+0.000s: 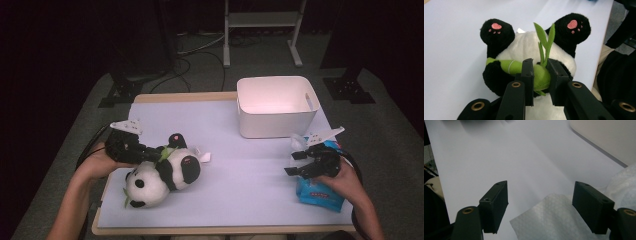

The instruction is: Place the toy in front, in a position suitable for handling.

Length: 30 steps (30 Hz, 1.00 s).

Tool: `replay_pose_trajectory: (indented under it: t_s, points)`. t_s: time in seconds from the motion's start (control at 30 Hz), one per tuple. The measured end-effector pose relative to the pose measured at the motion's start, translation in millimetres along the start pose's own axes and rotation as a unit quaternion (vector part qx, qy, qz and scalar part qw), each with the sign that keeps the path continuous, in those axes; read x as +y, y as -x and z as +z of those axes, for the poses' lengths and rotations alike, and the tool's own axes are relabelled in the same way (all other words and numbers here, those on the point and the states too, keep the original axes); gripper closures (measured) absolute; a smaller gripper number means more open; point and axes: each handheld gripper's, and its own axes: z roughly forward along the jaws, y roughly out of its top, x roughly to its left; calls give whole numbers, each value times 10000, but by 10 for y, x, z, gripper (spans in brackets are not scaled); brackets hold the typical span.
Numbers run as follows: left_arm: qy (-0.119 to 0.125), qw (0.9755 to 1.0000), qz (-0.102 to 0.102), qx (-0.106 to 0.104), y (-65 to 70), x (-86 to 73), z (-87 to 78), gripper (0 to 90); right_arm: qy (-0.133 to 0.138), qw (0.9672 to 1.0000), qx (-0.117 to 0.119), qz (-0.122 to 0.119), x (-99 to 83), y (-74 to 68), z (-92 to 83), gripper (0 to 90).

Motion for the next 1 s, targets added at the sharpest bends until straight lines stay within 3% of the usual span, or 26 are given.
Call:
replay_pose_trajectory:
  t_s: [0.43,0.8,1.0]
  points:
    - [-50,9981,520,-312,144,498,306,764,69,10000,-10,19,-9,13,-43,275]
    - [-142,9925,1027,-652,282,1031,681,763,187,9998,-17,84,-33,34,-110,275]
    - [-200,9900,1152,-787,307,1182,845,763,234,9997,-32,99,-45,46,-142,275]
